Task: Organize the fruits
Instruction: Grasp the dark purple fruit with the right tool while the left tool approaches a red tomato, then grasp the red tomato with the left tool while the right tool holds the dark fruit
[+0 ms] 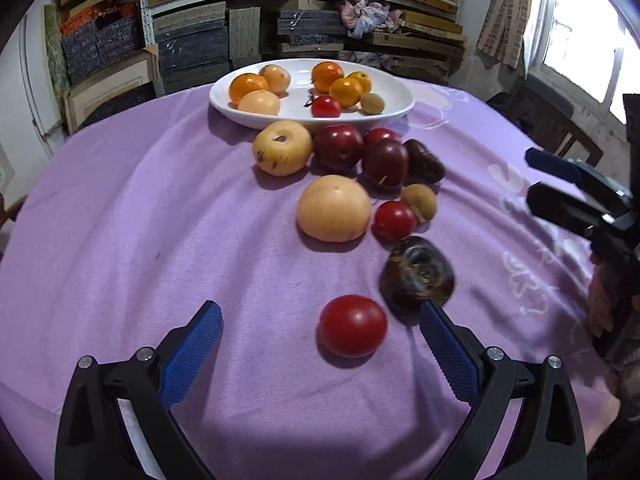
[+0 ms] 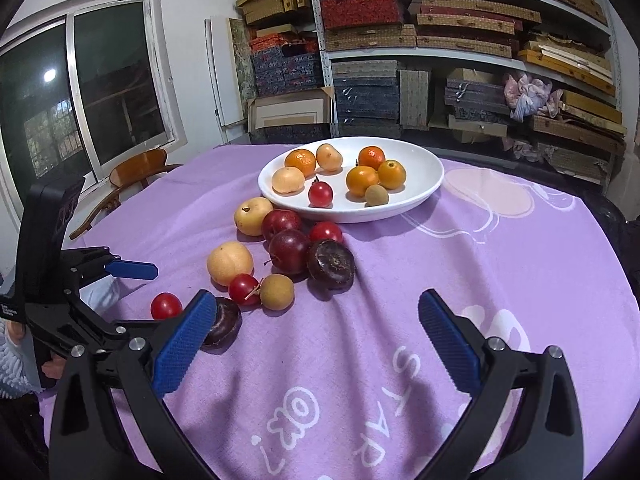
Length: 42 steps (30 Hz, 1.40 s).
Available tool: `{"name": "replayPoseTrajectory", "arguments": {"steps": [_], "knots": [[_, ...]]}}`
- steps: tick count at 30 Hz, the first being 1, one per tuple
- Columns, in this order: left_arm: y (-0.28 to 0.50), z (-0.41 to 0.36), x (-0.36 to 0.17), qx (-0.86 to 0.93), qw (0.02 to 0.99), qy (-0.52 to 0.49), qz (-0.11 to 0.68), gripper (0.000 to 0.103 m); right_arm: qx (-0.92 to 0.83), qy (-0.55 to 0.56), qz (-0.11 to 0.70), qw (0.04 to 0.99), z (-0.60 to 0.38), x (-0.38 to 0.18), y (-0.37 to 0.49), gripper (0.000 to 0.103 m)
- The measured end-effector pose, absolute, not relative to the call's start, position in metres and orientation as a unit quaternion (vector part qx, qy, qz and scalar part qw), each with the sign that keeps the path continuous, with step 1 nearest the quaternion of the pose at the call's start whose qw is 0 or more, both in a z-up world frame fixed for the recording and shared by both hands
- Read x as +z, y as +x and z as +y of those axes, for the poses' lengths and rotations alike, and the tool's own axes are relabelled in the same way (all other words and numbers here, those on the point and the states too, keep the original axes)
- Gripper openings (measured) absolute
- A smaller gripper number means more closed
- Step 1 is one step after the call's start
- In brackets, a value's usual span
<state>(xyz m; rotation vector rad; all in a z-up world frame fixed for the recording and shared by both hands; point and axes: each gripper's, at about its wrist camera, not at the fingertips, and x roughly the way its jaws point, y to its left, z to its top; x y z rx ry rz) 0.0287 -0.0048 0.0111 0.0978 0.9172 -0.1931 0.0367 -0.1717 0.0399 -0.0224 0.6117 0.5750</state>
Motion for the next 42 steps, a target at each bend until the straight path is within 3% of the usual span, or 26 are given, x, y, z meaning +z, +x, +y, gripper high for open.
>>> {"name": "replayPoseTrajectory", "arguments": {"steps": [9, 19, 21, 22, 23, 33, 39, 42], "knots": [[0.033, 0.044, 0.017, 0.022, 0.910, 0.034, 0.412, 0.100, 0.301, -0.030, 0.298, 0.905, -0.159, 0.040, 0.032, 0.099], [0.028, 0.054, 0.010, 0.017, 0.899, 0.024, 0.437, 0.100, 0.291, -0.119, 0.349, 0.883, -0.089, 0.024, 0.021, 0.099], [0.024, 0.048, 0.010, 0.010, 0.900, 0.039, 0.435, 0.100, 0.294, -0.131, 0.361, 0.875, -0.077, 0.021, 0.022, 0.082], [0.022, 0.046, 0.010, 0.003, 0.899, 0.045, 0.435, 0.100, 0.299, -0.128, 0.377, 0.867, -0.073, 0.018, 0.025, 0.060], [0.020, 0.044, 0.010, -0.002, 0.899, 0.048, 0.435, 0.100, 0.304, -0.120, 0.392, 0.860, -0.071, 0.015, 0.028, 0.047], [0.006, 0.038, 0.015, -0.068, 0.908, 0.029, 0.413, 0.099, 0.294, -0.114, 0.410, 0.856, -0.061, 0.002, 0.036, 0.048], [0.006, 0.029, 0.014, -0.088, 0.904, 0.040, 0.417, 0.085, 0.292, -0.116, 0.410, 0.857, -0.060, 0.003, 0.037, 0.050], [0.011, 0.033, 0.009, -0.090, 0.897, 0.024, 0.432, 0.066, 0.292, -0.116, 0.410, 0.856, -0.060, 0.003, 0.037, 0.050]]}}
